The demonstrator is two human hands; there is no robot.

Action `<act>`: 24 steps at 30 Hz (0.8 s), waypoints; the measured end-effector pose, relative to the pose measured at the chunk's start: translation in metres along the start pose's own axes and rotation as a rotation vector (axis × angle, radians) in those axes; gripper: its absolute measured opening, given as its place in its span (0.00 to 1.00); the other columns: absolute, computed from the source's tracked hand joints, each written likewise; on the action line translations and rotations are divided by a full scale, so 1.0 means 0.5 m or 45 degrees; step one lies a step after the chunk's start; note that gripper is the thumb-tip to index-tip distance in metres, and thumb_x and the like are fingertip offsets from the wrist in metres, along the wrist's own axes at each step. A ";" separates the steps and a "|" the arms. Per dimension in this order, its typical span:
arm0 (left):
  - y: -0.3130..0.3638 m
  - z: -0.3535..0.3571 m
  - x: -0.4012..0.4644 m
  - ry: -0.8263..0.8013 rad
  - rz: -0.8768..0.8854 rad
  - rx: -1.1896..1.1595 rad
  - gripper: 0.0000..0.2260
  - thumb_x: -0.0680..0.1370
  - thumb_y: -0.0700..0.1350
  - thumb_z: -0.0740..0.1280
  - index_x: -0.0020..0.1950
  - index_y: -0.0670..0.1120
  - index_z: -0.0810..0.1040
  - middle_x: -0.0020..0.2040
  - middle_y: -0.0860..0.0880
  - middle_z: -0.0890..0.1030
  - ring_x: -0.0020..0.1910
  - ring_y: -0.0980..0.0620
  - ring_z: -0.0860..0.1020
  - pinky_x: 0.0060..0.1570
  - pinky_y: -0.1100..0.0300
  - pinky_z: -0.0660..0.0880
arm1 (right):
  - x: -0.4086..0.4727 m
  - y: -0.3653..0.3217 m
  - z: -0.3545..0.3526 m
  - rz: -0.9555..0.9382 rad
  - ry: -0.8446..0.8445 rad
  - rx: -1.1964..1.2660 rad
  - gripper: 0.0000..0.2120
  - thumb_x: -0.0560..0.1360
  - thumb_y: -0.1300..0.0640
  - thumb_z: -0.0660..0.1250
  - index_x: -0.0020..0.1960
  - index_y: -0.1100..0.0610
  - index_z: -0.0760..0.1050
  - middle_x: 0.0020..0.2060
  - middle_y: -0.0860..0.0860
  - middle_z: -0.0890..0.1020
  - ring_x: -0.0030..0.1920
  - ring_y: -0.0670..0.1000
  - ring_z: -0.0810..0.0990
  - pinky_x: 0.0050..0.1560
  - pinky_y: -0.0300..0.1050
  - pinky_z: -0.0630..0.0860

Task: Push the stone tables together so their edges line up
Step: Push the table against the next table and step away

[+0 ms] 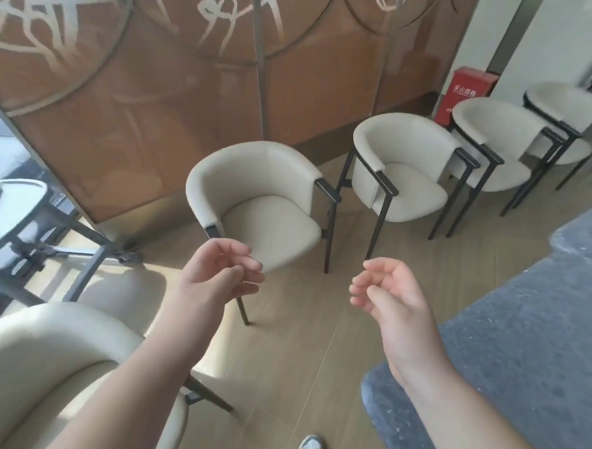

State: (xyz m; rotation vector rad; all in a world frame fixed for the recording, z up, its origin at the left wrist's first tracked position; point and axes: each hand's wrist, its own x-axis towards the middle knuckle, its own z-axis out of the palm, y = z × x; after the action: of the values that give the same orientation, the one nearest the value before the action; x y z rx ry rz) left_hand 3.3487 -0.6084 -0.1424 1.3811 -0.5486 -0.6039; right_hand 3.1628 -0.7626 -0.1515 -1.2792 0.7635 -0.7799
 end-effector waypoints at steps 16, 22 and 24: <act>-0.075 0.188 0.393 -0.303 -0.063 0.022 0.15 0.75 0.37 0.60 0.49 0.53 0.82 0.47 0.46 0.85 0.47 0.46 0.85 0.47 0.57 0.82 | 0.290 -0.002 -0.098 0.067 0.373 0.016 0.17 0.78 0.75 0.55 0.55 0.59 0.75 0.39 0.49 0.81 0.44 0.49 0.81 0.53 0.50 0.80; -0.122 0.214 0.588 -0.434 -0.117 0.016 0.15 0.74 0.38 0.61 0.49 0.53 0.82 0.46 0.47 0.85 0.46 0.46 0.85 0.47 0.56 0.83 | 0.436 0.014 -0.064 0.112 0.567 0.066 0.16 0.78 0.75 0.55 0.56 0.60 0.76 0.40 0.51 0.81 0.44 0.49 0.81 0.49 0.45 0.81; -0.121 0.210 0.667 -0.469 -0.136 0.003 0.13 0.74 0.38 0.61 0.51 0.51 0.82 0.46 0.47 0.85 0.46 0.47 0.85 0.48 0.56 0.83 | 0.502 0.013 -0.033 0.117 0.612 0.080 0.16 0.78 0.75 0.55 0.55 0.60 0.76 0.39 0.51 0.81 0.43 0.49 0.82 0.48 0.44 0.81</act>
State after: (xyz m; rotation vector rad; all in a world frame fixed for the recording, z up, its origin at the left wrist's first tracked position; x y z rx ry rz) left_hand 3.5177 -0.9169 -0.1882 1.3134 -0.7724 -0.9544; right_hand 3.2829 -0.9822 -0.1751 -1.0001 1.1637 -1.0438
